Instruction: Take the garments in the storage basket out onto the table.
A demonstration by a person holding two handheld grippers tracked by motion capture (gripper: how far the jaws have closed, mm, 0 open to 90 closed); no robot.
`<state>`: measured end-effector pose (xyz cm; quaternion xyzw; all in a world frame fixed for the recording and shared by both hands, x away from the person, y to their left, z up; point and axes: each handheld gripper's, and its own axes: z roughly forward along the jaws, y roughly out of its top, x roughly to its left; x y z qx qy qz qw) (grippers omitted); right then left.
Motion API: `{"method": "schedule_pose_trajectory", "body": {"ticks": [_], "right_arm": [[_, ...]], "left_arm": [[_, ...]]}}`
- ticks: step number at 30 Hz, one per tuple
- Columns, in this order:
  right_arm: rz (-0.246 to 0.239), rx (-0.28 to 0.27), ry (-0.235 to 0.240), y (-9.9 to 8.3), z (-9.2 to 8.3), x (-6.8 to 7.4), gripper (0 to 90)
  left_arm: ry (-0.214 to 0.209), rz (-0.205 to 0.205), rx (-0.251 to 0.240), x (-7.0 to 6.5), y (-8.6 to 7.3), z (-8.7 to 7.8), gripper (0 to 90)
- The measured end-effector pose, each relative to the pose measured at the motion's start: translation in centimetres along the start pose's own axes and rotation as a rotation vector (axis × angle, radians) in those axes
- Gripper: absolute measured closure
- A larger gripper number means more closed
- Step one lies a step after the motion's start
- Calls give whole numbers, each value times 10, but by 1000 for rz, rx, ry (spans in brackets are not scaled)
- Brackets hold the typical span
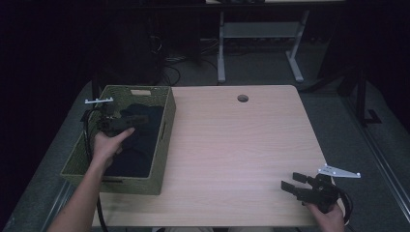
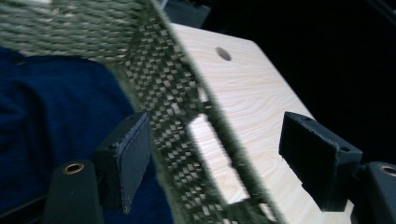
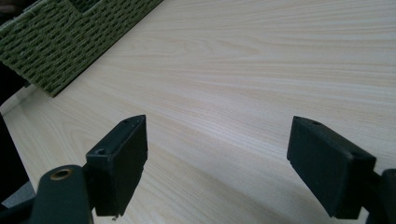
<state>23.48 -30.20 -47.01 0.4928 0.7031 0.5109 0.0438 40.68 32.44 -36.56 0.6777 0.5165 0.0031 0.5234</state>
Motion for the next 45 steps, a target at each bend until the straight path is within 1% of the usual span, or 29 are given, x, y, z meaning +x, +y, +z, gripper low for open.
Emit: {"method": "schedule_pose_trajectory", "body": {"ticks": [2, 6, 8, 11, 12, 14, 15, 18, 20, 21, 22, 23, 25, 28, 31, 32, 34, 41, 43, 45], "right_arm": [[5, -6, 3, 0, -2, -1, 199], [7, -5, 7, -1, -1, -1, 199], [10, 4, 5, -1, 0, 0, 199], [1, 11, 7, -1, 1, 2, 198], [-1, 10, 10, -1, 1, 2, 199], [-3, 11, 12, -1, 2, 2, 199], [-3, 13, 13, -1, 2, 2, 199], [-9, 14, 12, 0, 2, 2, 198], [-8, 14, 13, 0, 3, 2, 198], [-9, 14, 12, 0, 3, 2, 198], [-8, 14, 10, 0, 3, 2, 197], [-6, 11, 10, 1, 2, 2, 197], [-13, 11, 12, 1, 3, 3, 197], [-16, 18, 13, 1, 3, 4, 197], [-18, 15, 16, 0, 4, 5, 197], [-20, 17, 17, 0, 4, 5, 197], [-22, 19, 21, 1, 5, 5, 197], [-18, 16, 26, 1, 5, 6, 197], [-21, 14, 27, 1, 5, 6, 197], [-19, 15, 30, 1, 5, 6, 197]], "left_arm": [[17, -9, 18, 6, 0, 1, 249], [36, -34, 27, 13, 0, 3, 250], [35, -39, 26, 16, -1, 4, 251], [51, -47, 36, 19, -1, 5, 252], [55, -45, 42, 20, -1, 5, 268], [80, -47, 60, 24, -1, 6, 274], [86, -55, 68, 26, -1, 6, 275], [124, -73, 84, 34, -2, 7, 275], [158, -88, 114, 39, -3, 9, 275], [170, -85, 125, 41, -4, 10, 280], [179, -90, 137, 43, -4, 11, 284], [184, -98, 139, 44, -5, 12, 287], [196, -103, 144, 47, -5, 13, 294], [197, -119, 152, 49, -5, 16, 296], [197, -123, 173, 51, -6, 18, 293], [207, -128, 179, 51, -6, 18, 293], [212, -135, 190, 53, -7, 19, 293], [251, -164, 236, 59, -12, 23, 296], [257, -172, 254, 62, -11, 22, 296], [248, -195, 265, 64, -11, 22, 285]]}}
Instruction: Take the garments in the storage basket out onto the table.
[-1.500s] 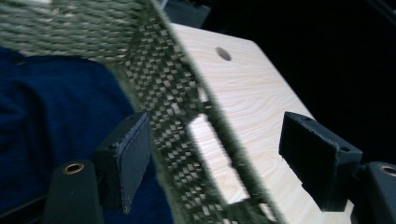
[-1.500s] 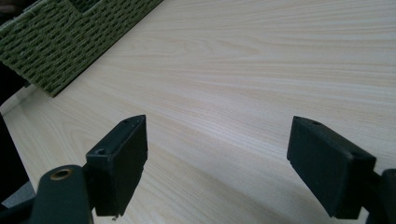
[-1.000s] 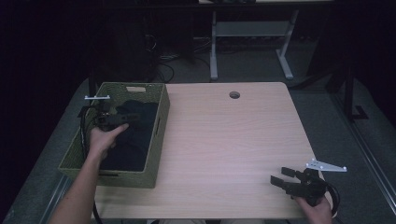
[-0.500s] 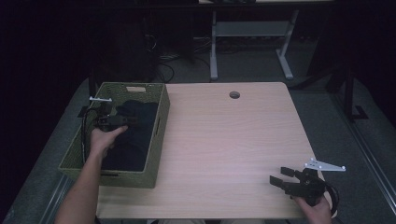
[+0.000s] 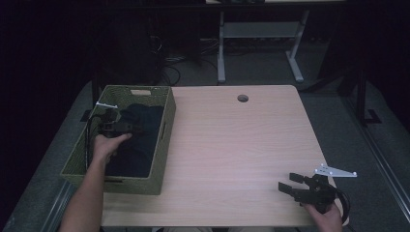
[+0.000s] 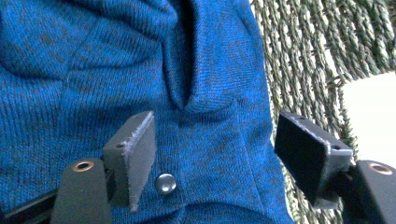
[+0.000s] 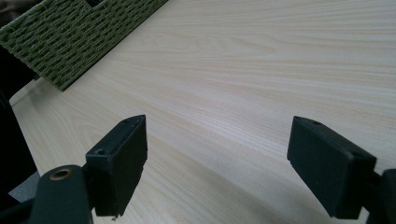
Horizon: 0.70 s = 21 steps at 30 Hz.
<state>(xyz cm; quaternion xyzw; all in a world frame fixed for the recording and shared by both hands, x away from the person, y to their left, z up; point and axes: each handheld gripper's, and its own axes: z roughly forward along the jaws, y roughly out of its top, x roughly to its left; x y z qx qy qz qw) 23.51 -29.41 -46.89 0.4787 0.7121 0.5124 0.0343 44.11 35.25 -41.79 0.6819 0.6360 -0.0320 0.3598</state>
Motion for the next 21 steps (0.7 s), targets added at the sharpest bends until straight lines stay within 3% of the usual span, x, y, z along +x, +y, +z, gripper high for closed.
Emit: {"method": "schedule_pose_trajectory", "body": {"ticks": [10, 14, 21], "right_arm": [[-4, 3, 11, 0, 1, 1, 197], [-9, 5, 17, 0, 1, 1, 199], [-8, -4, 11, 1, -1, 2, 201]], "left_arm": [[36, -30, 94, 8, -2, 7, 289], [47, -25, 135, 8, -3, 11, 310], [90, 2, 154, 5, -5, 15, 355]]}}
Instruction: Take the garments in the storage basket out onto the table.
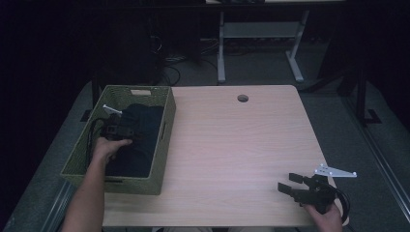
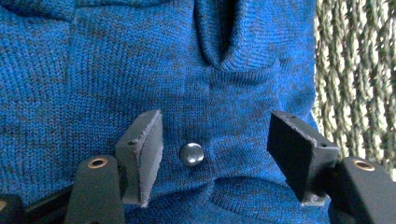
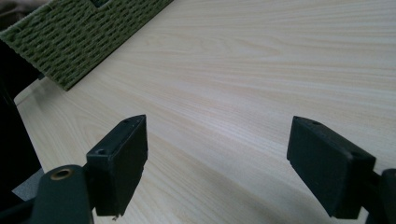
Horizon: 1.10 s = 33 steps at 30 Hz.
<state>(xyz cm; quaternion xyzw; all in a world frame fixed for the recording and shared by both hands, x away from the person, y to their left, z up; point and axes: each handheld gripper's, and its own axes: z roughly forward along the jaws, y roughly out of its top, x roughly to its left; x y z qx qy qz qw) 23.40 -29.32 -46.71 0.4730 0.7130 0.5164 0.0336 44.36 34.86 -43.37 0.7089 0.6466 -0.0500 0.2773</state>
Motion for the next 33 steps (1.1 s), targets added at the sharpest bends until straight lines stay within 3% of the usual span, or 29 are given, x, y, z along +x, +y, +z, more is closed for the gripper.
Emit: {"method": "schedule_pose_trajectory", "body": {"ticks": [4, 8, 11, 19, 26, 28, 33], "right_arm": [[-6, -10, -3, 1, -2, 1, 201], [-10, -15, -4, 2, -3, 1, 203], [-20, -24, -4, 3, -5, 2, 203], [-30, -36, -1, 5, -7, 3, 204], [-42, -37, 2, 6, -6, 5, 204], [-45, -38, 3, 7, -6, 6, 204], [-44, -45, 5, 8, -7, 5, 204]], "left_arm": [[52, 48, 4, -3, -1, 1, 405], [110, 59, -1, -6, -2, 2, 511], [165, 106, 2, -12, -3, 4, 580], [294, 203, 30, -27, -4, 9, 631], [327, 221, 39, -30, -5, 11, 664], [344, 248, 49, -32, -4, 11, 675], [354, 246, 55, -32, -4, 11, 717]]}}
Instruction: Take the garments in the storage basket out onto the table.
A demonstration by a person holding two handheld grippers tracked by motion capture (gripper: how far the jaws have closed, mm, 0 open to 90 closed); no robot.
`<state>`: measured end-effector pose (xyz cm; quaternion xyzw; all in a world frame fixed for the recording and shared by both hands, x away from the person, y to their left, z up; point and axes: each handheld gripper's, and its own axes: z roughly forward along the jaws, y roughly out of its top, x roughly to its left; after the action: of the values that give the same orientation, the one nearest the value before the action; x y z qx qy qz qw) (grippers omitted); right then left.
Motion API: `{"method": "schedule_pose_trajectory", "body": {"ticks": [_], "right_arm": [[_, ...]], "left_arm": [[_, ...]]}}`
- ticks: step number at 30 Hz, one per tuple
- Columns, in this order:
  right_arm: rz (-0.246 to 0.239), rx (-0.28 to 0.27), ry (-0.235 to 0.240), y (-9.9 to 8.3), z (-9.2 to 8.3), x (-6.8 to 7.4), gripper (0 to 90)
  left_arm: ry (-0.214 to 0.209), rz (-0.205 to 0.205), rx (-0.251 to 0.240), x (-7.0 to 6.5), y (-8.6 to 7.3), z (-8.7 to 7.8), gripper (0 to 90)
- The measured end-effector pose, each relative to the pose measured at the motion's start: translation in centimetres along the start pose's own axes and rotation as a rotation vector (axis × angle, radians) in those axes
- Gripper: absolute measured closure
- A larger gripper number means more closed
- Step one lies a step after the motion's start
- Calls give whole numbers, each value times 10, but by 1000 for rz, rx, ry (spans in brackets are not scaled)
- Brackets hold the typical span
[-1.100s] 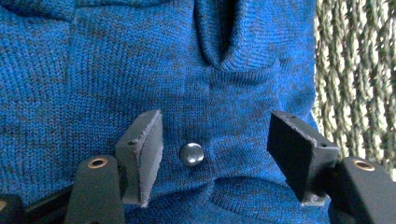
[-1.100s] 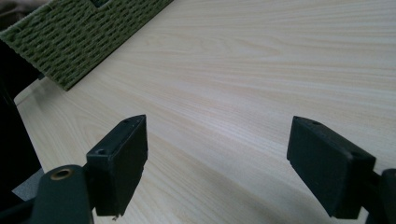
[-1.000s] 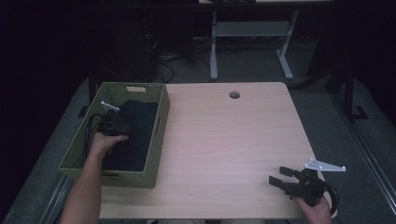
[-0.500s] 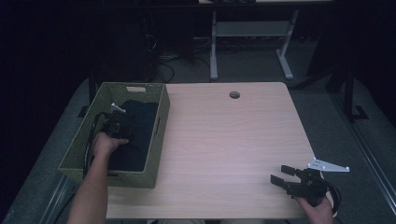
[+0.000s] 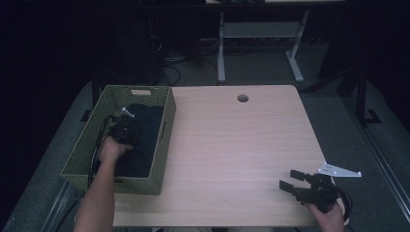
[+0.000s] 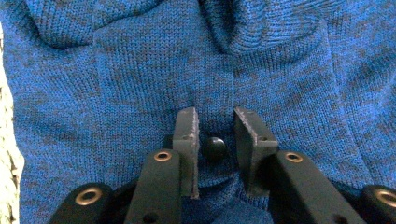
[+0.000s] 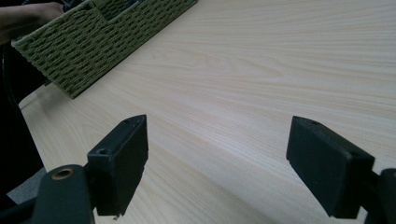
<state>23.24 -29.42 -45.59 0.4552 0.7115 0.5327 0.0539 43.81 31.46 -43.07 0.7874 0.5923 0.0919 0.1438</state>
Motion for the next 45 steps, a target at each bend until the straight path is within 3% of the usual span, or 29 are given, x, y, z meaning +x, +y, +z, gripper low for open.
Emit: {"method": "schedule_pose_trajectory", "body": {"ticks": [8, 14, 18, 30, 39, 45], "right_arm": [[-3, -10, 1, -1, -1, 0, 205], [8, -9, 0, -2, 0, -2, 206], [14, -17, 2, -2, -1, -3, 205], [9, -12, 16, -1, 2, -4, 206], [15, -12, 25, -1, 4, -3, 206], [11, -9, 26, -1, 5, -1, 206]], "left_arm": [[-23, -43, 8, 4, 2, 0, 744], [-91, -120, 9, 13, 2, -4, 760], [-101, -125, 1, 14, 3, -8, 764], [-189, -139, -133, 17, 0, -48, 765], [-273, -161, -236, 18, -4, -70, 765], [-304, -173, -286, 22, -9, -80, 764]]}}
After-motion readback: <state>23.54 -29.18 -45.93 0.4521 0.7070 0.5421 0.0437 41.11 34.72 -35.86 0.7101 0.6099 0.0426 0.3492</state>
